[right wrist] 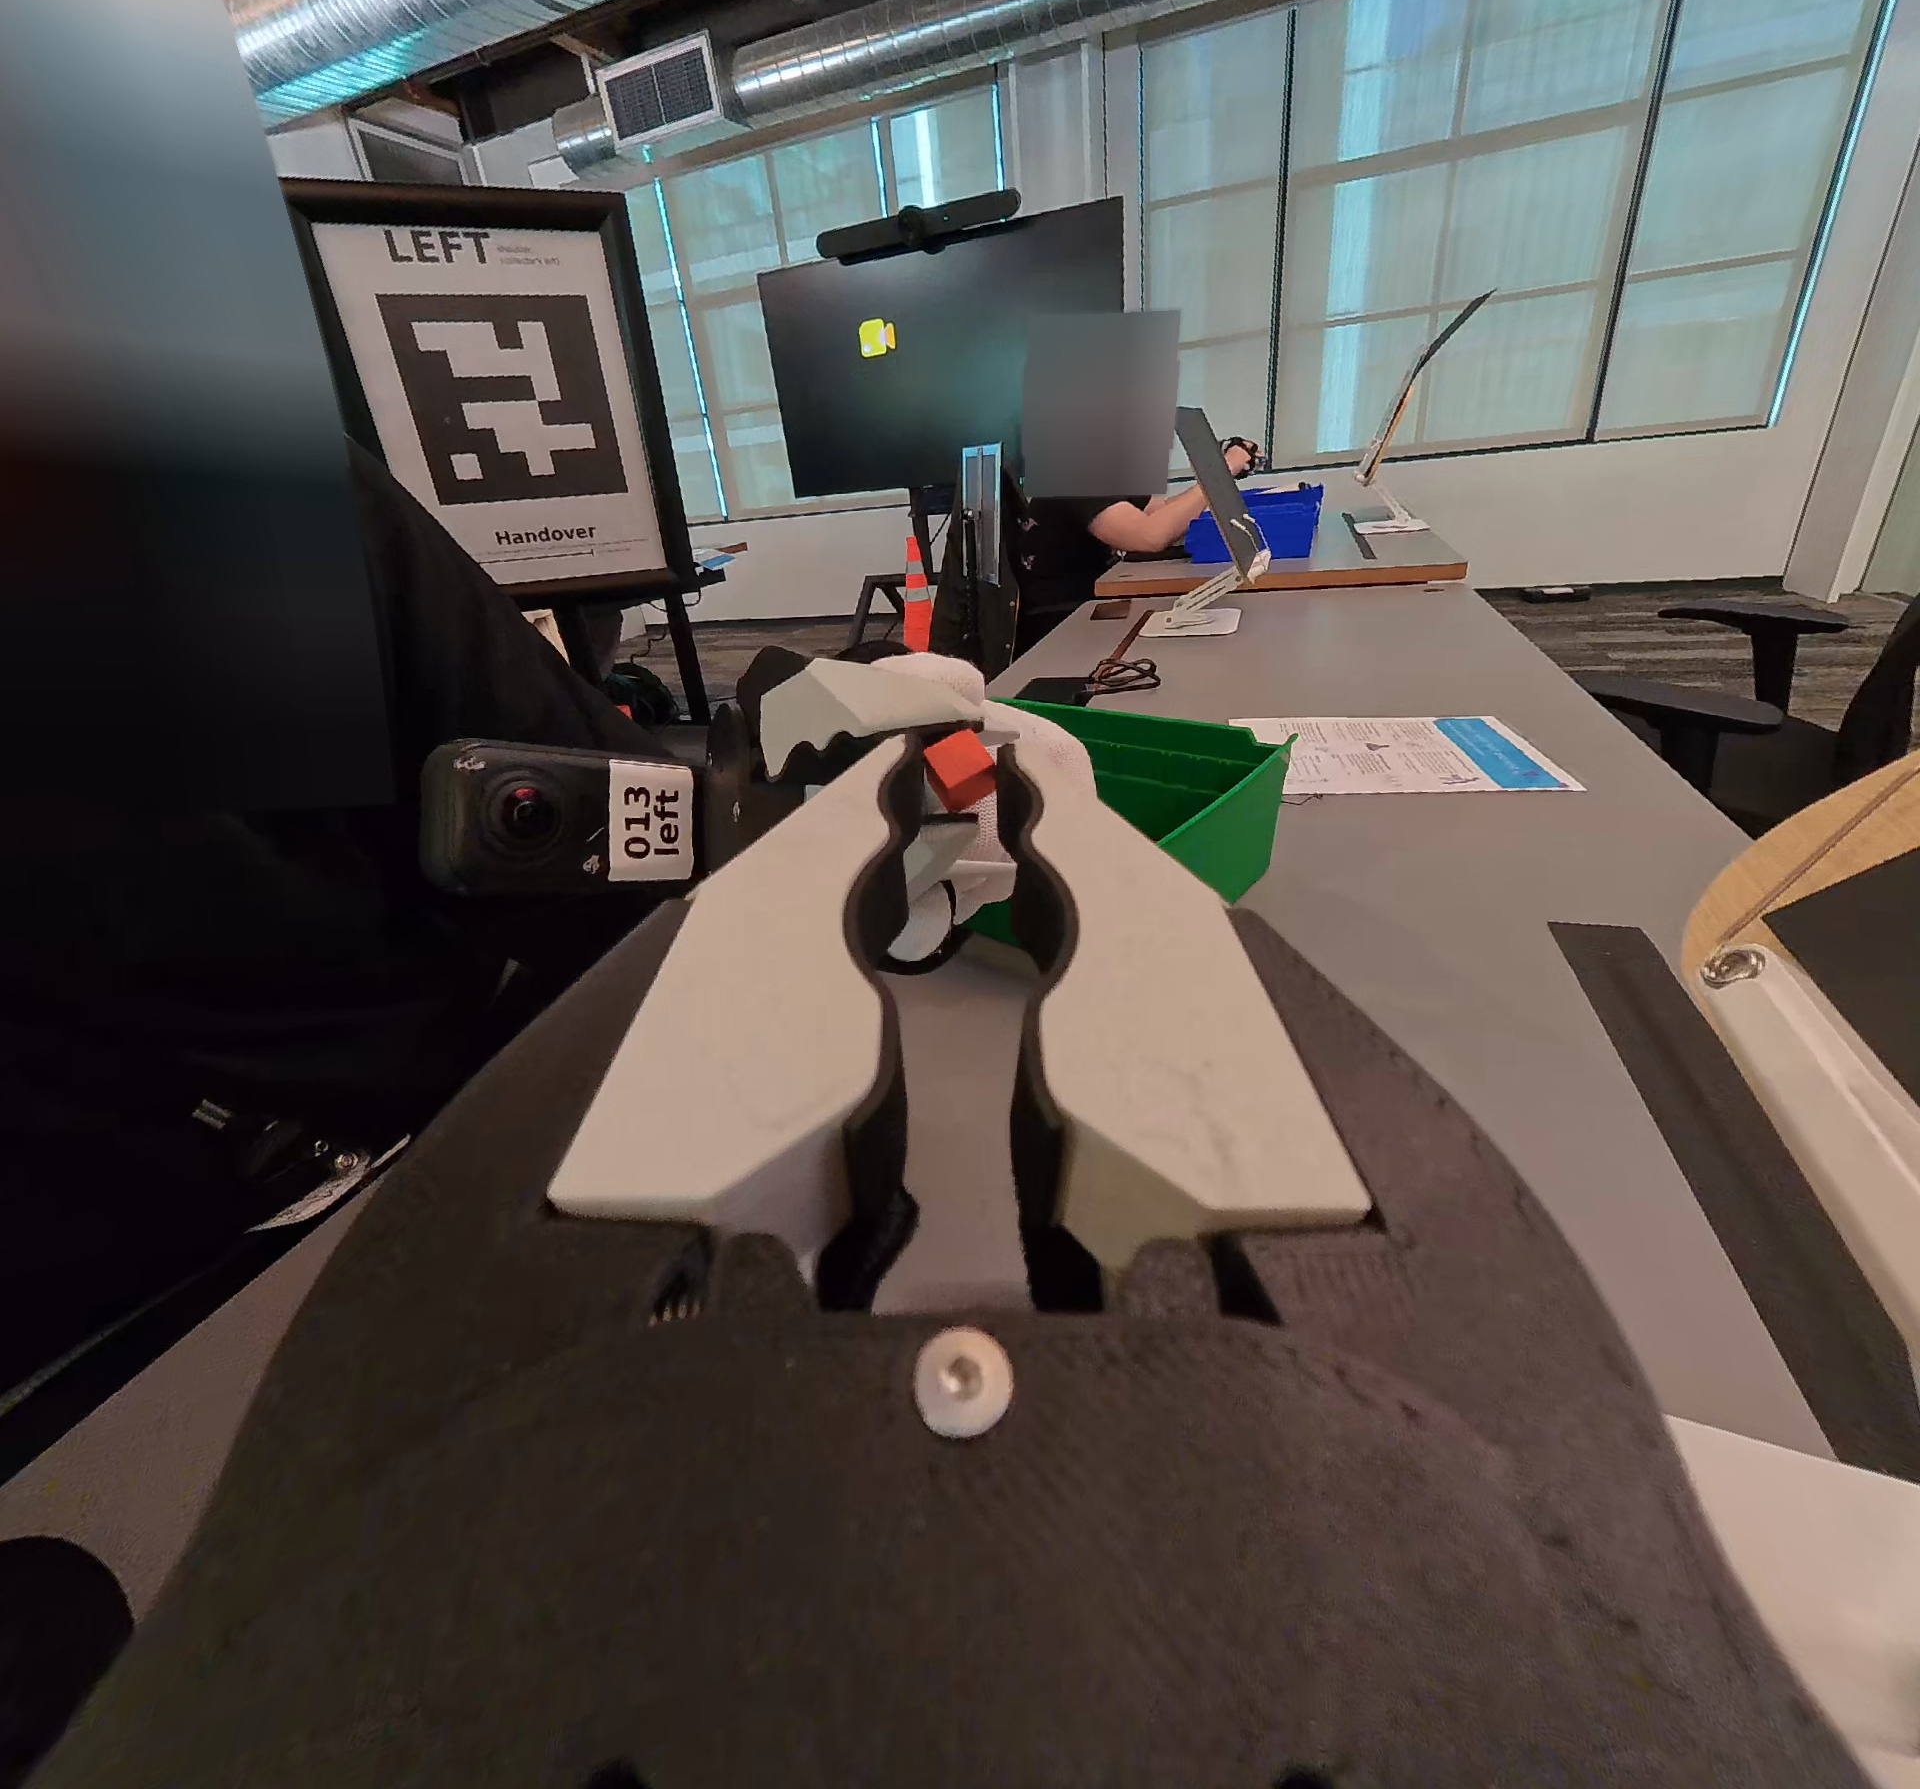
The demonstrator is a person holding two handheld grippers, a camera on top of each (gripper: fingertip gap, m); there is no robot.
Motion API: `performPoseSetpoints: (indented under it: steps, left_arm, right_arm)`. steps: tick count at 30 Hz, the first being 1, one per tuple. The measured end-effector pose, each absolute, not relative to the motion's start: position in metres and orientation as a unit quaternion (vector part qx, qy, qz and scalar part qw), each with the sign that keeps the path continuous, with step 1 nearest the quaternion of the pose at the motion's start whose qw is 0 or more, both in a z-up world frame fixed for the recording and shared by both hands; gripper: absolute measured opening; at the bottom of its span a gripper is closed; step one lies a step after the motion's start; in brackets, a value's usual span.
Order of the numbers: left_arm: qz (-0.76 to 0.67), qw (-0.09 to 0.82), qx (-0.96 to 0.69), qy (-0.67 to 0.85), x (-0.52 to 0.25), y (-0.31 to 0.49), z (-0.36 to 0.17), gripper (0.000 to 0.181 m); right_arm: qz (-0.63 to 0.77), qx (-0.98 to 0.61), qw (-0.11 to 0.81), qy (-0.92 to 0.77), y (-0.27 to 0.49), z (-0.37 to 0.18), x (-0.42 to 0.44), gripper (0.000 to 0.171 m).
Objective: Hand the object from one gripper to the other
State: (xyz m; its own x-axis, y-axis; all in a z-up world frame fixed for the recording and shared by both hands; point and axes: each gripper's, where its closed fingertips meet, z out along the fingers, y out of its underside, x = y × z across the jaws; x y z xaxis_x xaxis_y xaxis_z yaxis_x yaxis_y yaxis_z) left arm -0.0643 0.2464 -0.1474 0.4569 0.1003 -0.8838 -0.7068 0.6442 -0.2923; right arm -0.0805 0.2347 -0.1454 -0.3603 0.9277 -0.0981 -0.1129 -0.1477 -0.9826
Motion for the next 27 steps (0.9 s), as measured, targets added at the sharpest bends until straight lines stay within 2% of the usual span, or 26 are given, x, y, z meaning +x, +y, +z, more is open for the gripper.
performPoseSetpoints:
  steps: [14,17,18,20,27]
  left_arm:
    - [0.258,0.783,-0.333,0.458,-0.063,0.245,-0.149,0.013]
    - [0.251,0.784,-0.338,0.456,-0.064,0.246,-0.148,0.013]
    - [0.244,0.785,-0.343,0.455,-0.065,0.247,-0.148,0.013]
    - [0.217,0.788,-0.362,0.448,-0.069,0.249,-0.146,0.013]
    - [0.161,0.748,-0.435,0.474,-0.078,0.261,-0.152,0.013]
  right_arm:
    - [0.633,-0.402,0.402,-0.525,0.234,-0.148,-0.077,0.011]
    - [0.631,-0.401,0.41,-0.522,0.234,-0.145,-0.076,0.028]
    - [0.627,-0.404,0.415,-0.521,0.236,-0.145,-0.076,0.034]
    - [0.615,-0.404,0.431,-0.522,0.238,-0.142,-0.074,0.035]
    - [0.484,-0.433,0.512,-0.562,0.247,-0.137,-0.066,0.029]
